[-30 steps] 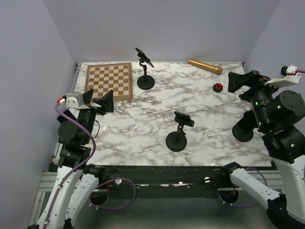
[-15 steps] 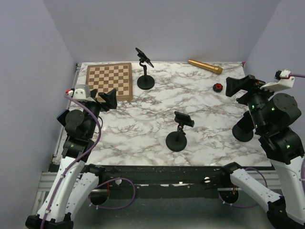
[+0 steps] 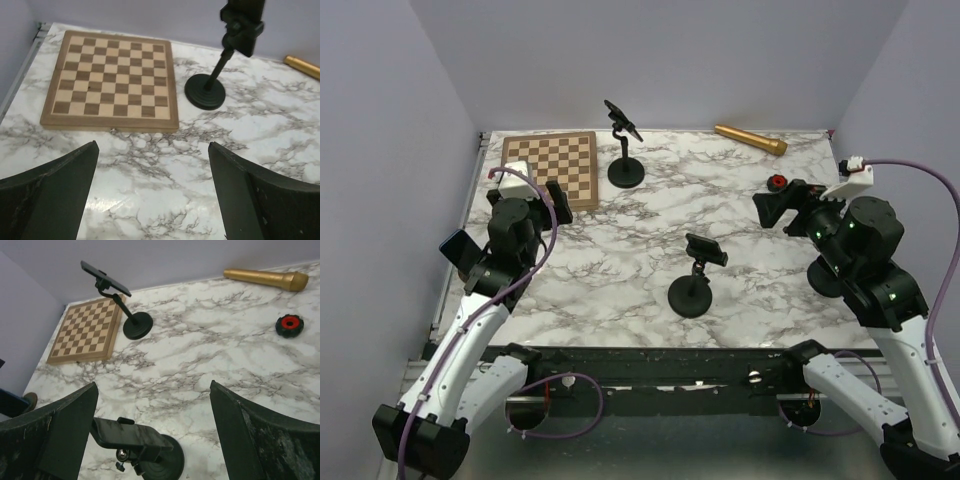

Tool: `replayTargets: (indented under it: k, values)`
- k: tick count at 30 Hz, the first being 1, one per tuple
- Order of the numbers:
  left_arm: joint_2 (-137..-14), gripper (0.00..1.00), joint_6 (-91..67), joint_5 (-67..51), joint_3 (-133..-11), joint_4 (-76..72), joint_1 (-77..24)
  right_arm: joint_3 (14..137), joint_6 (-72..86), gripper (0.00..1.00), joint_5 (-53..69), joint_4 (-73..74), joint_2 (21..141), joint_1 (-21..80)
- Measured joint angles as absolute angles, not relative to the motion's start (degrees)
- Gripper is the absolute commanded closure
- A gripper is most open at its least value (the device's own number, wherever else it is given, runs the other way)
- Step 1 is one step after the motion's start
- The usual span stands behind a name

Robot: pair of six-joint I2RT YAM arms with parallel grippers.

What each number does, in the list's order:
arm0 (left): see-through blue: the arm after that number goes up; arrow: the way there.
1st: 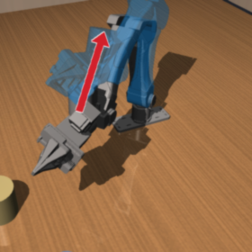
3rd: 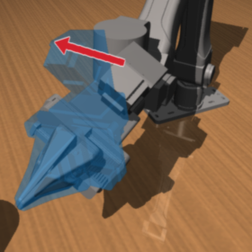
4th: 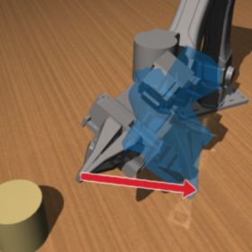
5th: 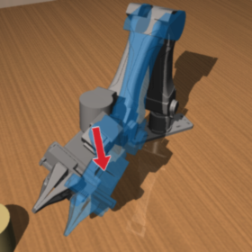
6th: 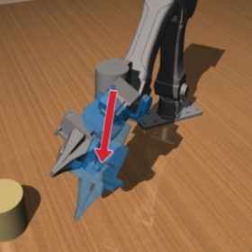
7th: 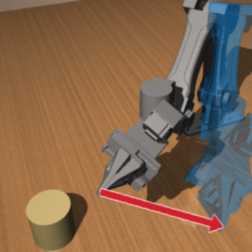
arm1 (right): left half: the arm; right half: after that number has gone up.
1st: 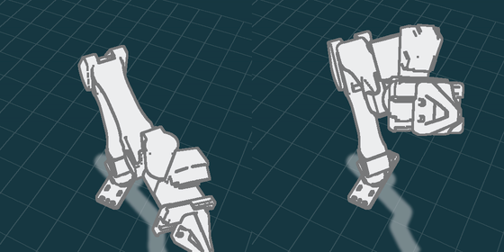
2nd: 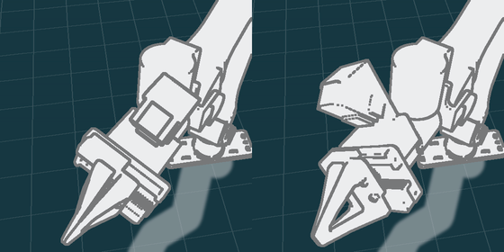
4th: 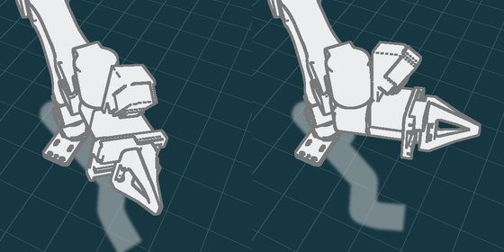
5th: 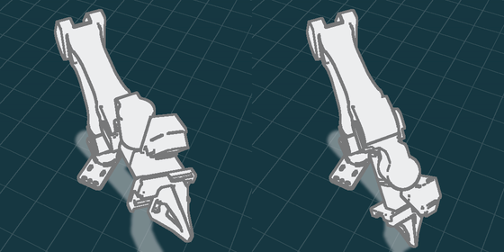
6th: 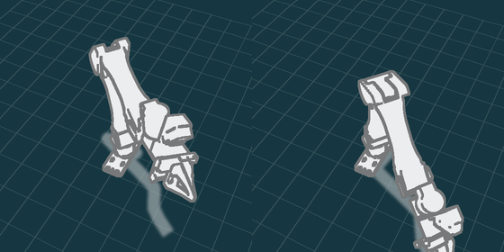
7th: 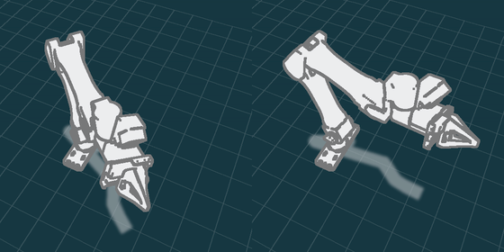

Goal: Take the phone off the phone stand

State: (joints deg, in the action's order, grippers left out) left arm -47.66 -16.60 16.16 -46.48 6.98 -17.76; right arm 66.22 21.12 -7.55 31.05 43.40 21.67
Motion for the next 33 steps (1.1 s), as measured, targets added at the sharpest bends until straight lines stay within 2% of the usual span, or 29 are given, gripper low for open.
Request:
replayTargets:
  k: [8,16,25,33]
  values:
    - [-53.6,0.02,-20.0,27.4,-52.5,20.1,-15.3,61.3,22.1,0.00,-1.7,30.0,40.8,21.7]
    - [-59.7,0.01,-26.9,29.0,-54.1,29.0,4.4,60.7,20.5,0.00,-0.9,28.9,37.7,21.6]
    - [-69.9,0.01,-31.8,35.7,-58.2,33.3,9.1,60.7,20.8,0.00,3.0,28.4,37.0,21.6]
    - [-70.4,0.01,-35.1,39.1,-58.3,32.9,12.4,63.5,21.0,0.00,7.7,28.7,39.4,21.6]
